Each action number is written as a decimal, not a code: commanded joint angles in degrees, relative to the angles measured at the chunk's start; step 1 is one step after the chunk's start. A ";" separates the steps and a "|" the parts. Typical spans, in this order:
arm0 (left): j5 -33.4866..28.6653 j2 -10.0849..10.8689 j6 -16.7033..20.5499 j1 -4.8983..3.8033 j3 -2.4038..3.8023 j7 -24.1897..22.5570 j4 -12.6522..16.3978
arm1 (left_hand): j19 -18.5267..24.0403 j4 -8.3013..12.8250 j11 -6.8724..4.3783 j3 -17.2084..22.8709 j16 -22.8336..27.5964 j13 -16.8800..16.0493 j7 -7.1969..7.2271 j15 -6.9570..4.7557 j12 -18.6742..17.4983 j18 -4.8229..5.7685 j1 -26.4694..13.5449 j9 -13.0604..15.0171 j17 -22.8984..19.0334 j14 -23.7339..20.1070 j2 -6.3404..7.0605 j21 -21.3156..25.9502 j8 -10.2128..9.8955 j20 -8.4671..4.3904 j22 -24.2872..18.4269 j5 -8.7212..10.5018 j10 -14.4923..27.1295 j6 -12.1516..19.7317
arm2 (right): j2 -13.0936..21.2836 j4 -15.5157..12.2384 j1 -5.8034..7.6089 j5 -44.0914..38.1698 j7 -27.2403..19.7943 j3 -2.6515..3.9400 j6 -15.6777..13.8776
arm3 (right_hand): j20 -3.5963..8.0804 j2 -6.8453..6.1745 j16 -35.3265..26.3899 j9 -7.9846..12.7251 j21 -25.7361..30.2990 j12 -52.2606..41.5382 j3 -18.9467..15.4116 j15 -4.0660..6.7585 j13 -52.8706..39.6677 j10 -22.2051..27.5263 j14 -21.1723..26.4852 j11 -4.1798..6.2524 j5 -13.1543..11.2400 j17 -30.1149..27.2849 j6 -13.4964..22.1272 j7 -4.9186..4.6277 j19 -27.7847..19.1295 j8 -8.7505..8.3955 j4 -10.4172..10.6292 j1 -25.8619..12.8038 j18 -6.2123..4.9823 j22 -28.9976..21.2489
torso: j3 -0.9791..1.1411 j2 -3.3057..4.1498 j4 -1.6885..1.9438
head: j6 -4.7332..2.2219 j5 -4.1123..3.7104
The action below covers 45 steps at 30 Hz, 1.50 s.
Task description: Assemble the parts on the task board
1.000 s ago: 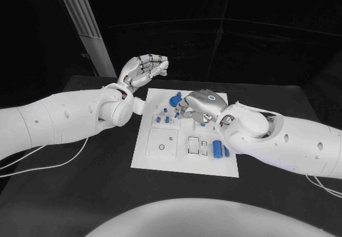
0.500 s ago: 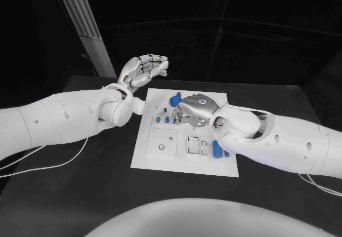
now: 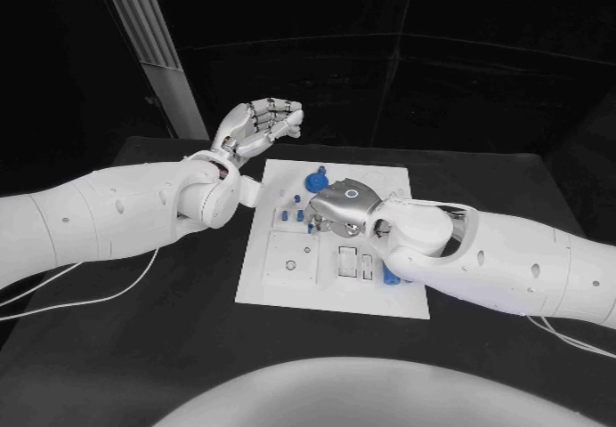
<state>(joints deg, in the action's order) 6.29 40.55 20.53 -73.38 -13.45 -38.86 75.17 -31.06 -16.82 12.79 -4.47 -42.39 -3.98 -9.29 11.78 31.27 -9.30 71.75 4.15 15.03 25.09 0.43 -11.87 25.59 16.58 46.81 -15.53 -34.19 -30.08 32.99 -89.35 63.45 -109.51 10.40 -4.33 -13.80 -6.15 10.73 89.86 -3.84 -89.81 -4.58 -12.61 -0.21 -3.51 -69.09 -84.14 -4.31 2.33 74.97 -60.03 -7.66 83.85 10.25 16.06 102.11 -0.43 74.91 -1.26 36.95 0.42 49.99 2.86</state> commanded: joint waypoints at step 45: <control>-0.15 0.07 -0.66 -0.09 0.04 -7.63 -0.12 | -0.38 0.06 0.11 -0.45 -0.51 0.09 -6.09 0.14 0.42 1.14 -0.02 -0.09 -0.28 -0.47 -0.85 0.43 0.38 -0.15 -0.10 -0.37 0.46 0.57 | -2.51 1.85 -2.41 -3.03 -0.93 0.02 4.81 | -0.49 0.17 0.14 0.00 -0.15 0.68 0.55 -0.44 0.04 0.28 -5.86 -0.37 0.38 15.03 0.17 -0.38 6.12 -0.51 0.12 -0.01 0.42 15.08 | 0.01 0.01 -0.03 | 0.01 -0.63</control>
<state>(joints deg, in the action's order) 6.28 40.61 20.42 -73.37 -13.45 -38.86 75.04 -31.06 -16.66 12.79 -4.63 -42.59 -3.94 -9.29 11.99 31.54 -9.30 71.77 4.13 14.80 24.89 -0.01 -11.64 25.59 16.58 46.76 -15.53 -34.19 -30.08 30.57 -87.49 60.98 -112.34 9.91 -4.33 -10.00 -6.33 10.71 89.86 -3.79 -89.81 -4.14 -12.28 -0.21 -3.51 -68.88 -84.14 -4.51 2.53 74.97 -59.79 -7.66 84.05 9.74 16.03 102.09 -0.43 74.91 -1.26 36.92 0.37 49.99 2.33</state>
